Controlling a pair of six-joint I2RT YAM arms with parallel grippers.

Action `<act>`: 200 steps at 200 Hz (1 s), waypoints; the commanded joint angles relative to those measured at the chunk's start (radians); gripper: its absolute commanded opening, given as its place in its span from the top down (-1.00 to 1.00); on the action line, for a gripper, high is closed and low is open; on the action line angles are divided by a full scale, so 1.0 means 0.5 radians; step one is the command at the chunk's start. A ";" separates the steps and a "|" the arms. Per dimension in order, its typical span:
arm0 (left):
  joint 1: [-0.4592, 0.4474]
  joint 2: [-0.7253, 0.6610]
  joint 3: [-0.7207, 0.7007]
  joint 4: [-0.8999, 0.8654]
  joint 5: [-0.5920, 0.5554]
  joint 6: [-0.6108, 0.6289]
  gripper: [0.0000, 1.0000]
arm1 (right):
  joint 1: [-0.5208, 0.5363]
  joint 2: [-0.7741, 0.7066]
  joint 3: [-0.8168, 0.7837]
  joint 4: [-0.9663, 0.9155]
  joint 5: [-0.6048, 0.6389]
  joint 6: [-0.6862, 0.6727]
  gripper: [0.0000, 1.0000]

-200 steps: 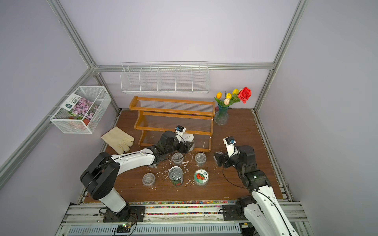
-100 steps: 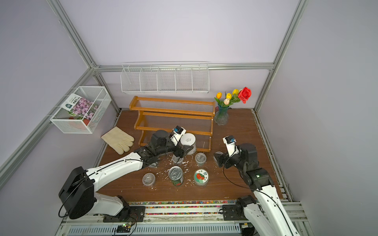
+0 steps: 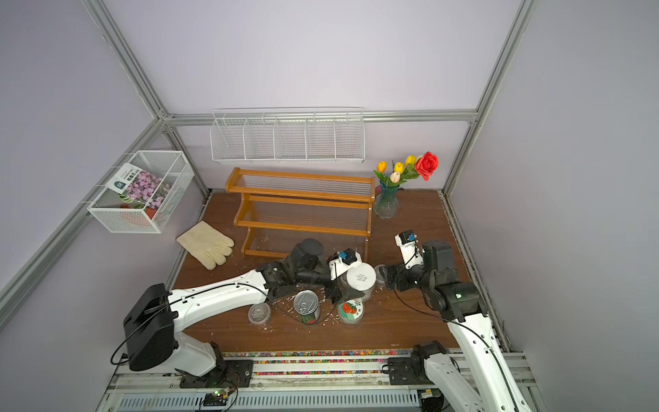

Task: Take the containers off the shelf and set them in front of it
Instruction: Place the container at the center of the board.

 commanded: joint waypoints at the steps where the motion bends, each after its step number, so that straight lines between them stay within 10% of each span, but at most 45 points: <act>1: -0.078 0.107 0.177 -0.022 0.117 0.215 -0.53 | -0.027 0.032 0.139 -0.186 0.171 0.139 -0.93; 200: -0.247 0.902 0.577 -0.111 0.110 0.325 -0.58 | -0.285 0.189 0.244 -0.380 0.189 0.540 -0.86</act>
